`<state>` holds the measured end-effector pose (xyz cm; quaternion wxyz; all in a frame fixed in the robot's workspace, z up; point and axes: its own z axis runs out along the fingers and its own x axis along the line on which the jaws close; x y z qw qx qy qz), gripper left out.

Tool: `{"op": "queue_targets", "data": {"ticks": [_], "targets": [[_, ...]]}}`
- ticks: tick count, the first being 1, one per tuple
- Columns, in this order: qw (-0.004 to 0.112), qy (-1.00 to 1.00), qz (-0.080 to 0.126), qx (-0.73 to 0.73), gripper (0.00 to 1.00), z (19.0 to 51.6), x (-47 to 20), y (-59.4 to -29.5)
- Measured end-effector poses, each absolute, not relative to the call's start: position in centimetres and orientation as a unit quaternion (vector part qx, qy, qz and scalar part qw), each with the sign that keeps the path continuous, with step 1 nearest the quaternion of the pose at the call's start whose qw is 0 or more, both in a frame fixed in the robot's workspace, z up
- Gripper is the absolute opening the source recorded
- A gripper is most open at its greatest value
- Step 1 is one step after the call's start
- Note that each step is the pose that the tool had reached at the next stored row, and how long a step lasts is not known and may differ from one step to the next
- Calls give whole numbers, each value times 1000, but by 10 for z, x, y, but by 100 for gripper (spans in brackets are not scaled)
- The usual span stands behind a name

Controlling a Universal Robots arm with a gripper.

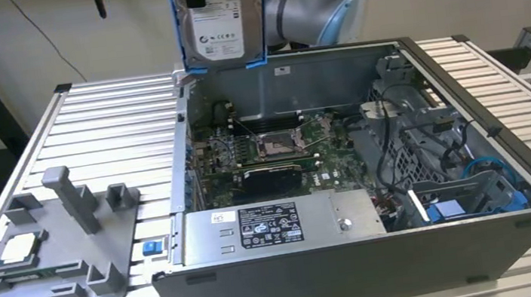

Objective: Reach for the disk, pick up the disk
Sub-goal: 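Pick up the disk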

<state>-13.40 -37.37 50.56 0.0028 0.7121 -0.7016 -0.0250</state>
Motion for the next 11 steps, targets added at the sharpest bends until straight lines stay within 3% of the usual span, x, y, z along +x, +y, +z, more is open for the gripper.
{"op": "queue_targets", "data": {"ticks": [11], "targets": [[3, -701, -25, 713, 0, 506, -84, -374]]}}
